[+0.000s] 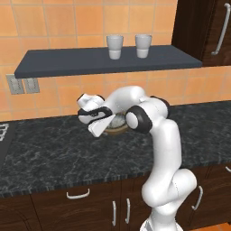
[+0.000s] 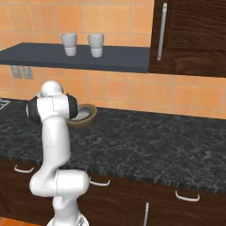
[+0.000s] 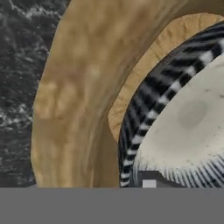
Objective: Pick up the bowls on the counter and stack them on top of one another in the open cabinet. Place the smaller bowl on top of the larger bowl.
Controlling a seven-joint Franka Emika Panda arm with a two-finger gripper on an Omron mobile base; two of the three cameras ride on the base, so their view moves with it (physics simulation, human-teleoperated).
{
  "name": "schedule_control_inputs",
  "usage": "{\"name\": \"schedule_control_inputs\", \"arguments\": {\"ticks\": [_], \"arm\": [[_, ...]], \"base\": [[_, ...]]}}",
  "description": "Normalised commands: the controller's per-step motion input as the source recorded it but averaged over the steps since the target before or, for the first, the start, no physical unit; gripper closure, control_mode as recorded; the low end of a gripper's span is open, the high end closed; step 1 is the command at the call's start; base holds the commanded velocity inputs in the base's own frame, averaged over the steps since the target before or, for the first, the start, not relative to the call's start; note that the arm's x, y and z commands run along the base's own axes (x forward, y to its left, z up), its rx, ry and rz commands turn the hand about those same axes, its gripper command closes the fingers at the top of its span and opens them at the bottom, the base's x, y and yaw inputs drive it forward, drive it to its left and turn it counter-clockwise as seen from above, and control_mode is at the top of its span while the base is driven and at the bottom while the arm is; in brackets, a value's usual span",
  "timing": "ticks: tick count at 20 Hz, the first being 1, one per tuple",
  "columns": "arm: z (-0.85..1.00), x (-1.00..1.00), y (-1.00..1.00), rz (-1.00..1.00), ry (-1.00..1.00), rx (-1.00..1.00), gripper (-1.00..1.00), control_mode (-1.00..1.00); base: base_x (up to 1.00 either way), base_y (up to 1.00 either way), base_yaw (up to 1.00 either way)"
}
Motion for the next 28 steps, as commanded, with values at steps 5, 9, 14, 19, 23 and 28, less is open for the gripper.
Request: {"name": "schedule_control_inputs", "arguments": {"ticks": [5, 9, 14, 19, 23, 28], "arm": [[0.09, -0.35, 0.0, 0.0, -0.02, 0.0, 1.0, -1.0], [0.44, -1.0, 0.0, 0.0, -0.13, 0.0, 1.0, -1.0], [0.98, -1.0, 0.02, 0.03, -0.25, 0.0, 1.0, -1.0], [1.0, -1.0, 0.02, 0.14, -0.19, 0.0, 1.0, -1.0], [1.0, -1.0, 0.0, 0.16, -0.07, 0.0, 1.0, -1.0], [1.0, -0.97, 0.0, 0.28, -0.06, 0.0, 1.0, -1.0]], "base": [[0.0, 0.0, 0.0], [0.0, 0.0, 0.0], [0.0, 0.0, 0.0], [0.0, 0.0, 0.0], [0.0, 0.0, 0.0], [0.0, 0.0, 0.0]]}}
